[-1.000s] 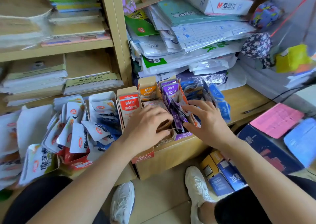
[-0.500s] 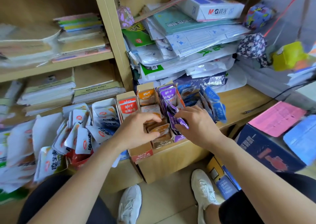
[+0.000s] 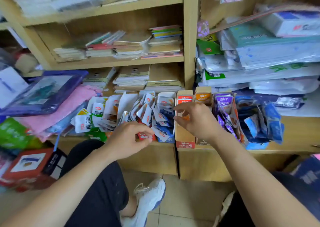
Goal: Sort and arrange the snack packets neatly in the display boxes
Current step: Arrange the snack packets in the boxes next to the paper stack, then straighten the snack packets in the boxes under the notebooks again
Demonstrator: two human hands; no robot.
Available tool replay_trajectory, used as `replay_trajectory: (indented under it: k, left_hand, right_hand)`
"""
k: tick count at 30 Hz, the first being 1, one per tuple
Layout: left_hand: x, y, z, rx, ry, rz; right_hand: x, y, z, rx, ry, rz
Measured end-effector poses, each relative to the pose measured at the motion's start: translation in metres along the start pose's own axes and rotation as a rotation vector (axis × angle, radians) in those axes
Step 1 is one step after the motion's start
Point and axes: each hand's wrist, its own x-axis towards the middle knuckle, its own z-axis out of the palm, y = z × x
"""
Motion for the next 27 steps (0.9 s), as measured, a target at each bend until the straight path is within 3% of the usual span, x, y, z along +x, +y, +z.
replay_trajectory:
  k: [6, 12, 19, 22, 27]
  left_hand:
    - [-0.047, -0.052, -0.055, 0.133, 0.143, -0.255]
    - [-0.081, -0.126, -0.084, 0.107, 0.288, -0.525]
    - [-0.098, -0.2, -0.096, -0.014, 0.459, -0.662]
    - [-0.094, -0.22, -0.099, -0.113, 0.461, -0.672]
    - [-0.069, -0.243, -0.102, -0.301, 0.407, -0.652]
  right_hand:
    - [0.021, -0.04, 0.041, 0.057, -0.04, -0.128]
    - [0.022, -0.085, 0.097, 0.003, -0.11, -0.268]
    - [0.064, -0.155, 0.148, -0.181, -0.168, -0.411]
    - [0.093, -0.181, 0.17, -0.137, -0.265, -0.335]
    - [0.148, -0.201, 0.201, -0.067, -0.421, -0.051]
